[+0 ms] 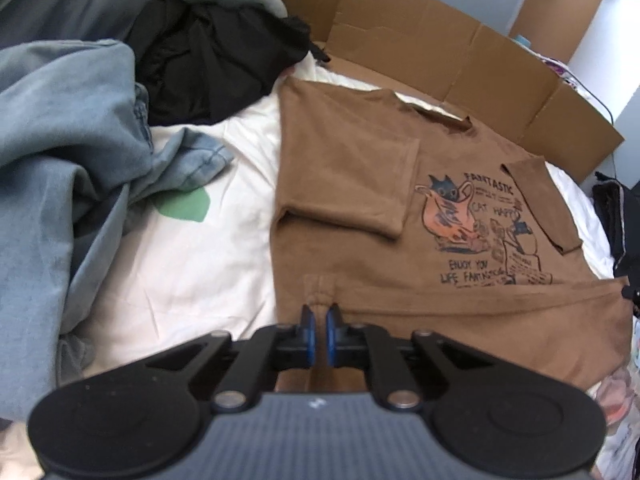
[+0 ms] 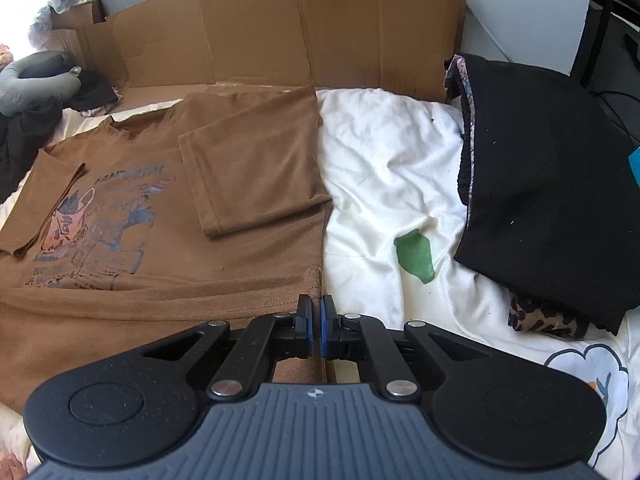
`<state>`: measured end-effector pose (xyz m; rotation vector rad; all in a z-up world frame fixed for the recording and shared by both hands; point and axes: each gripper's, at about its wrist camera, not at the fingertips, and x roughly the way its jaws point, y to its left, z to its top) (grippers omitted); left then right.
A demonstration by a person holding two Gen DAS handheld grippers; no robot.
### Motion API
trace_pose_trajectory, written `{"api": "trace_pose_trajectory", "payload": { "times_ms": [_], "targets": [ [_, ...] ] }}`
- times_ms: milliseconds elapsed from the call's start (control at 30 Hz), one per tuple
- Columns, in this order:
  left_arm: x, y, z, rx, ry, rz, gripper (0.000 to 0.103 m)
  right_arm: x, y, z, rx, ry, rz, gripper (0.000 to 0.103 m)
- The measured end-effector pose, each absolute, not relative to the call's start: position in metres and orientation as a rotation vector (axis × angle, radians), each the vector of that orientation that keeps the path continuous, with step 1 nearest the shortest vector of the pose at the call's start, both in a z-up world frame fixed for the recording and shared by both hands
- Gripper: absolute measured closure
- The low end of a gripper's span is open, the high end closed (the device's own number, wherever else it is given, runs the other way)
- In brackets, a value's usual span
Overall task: Fold clothes
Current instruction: 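Pinch the hem with both grippers and lift it toward the collar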
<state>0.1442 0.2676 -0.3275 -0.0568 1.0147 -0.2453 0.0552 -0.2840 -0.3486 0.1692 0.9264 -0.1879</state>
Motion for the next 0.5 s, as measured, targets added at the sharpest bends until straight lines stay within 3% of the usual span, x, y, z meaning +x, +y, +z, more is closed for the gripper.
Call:
{"api": "trace_pose_trajectory", "payload": {
  "times_ms": [500],
  "targets": [
    [0.185,0.267,-0.277,-0.058,0.955,-0.271,0.098,0.071,-0.297,-0.301,0.231,0.81,-0.222,0.101]
  ]
}}
